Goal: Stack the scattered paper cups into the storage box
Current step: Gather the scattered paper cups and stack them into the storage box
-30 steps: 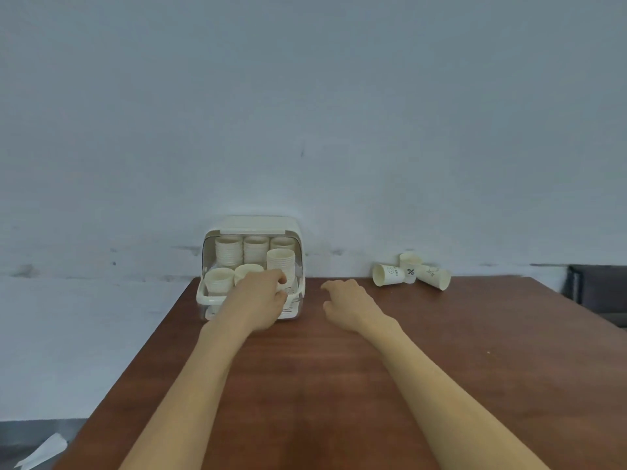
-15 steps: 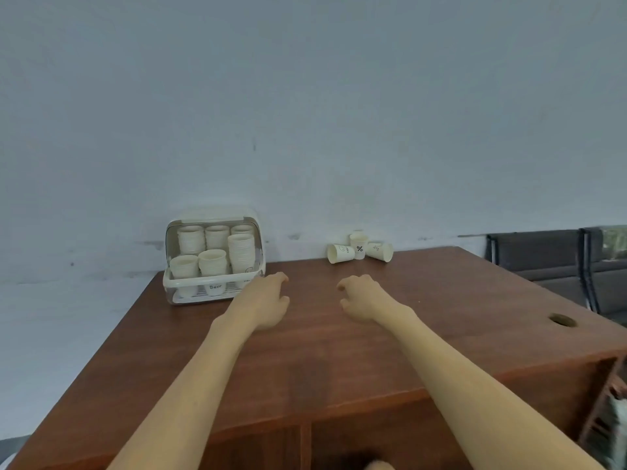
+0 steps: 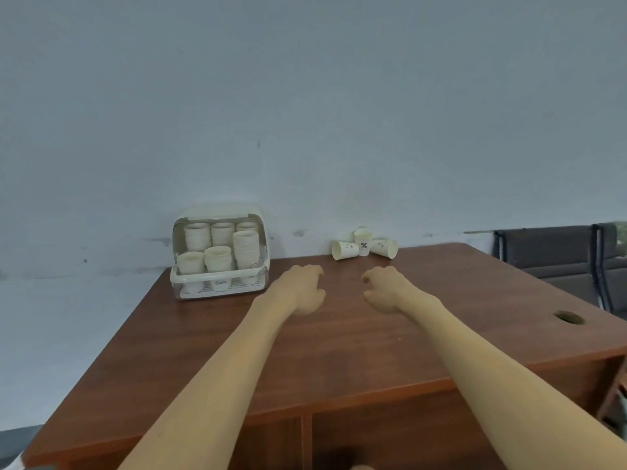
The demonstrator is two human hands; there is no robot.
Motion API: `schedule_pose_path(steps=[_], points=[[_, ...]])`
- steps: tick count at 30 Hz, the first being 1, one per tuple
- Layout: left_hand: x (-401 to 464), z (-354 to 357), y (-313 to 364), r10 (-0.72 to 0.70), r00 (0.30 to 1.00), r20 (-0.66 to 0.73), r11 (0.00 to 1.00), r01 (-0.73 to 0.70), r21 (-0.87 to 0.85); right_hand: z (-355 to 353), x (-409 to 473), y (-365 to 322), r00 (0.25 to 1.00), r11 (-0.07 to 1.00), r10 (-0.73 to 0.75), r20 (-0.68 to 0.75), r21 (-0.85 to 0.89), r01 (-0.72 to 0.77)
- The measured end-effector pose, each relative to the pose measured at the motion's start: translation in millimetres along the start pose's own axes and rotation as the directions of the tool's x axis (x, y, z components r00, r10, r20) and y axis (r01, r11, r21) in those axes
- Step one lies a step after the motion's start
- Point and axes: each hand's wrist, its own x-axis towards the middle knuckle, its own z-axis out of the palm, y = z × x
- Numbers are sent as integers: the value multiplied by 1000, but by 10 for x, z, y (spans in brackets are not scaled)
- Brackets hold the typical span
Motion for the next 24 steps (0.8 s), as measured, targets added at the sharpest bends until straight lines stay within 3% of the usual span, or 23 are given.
schedule_pose_path(steps=[11,24], points=[[852,366,318,26,996,84,999,-23,-40,168,257,550,996,994,90,-26,61,-88],[2509,1073,80,-132,986,102,969,150,-196,565,1575,940,988,984,143,-59,117,-135]])
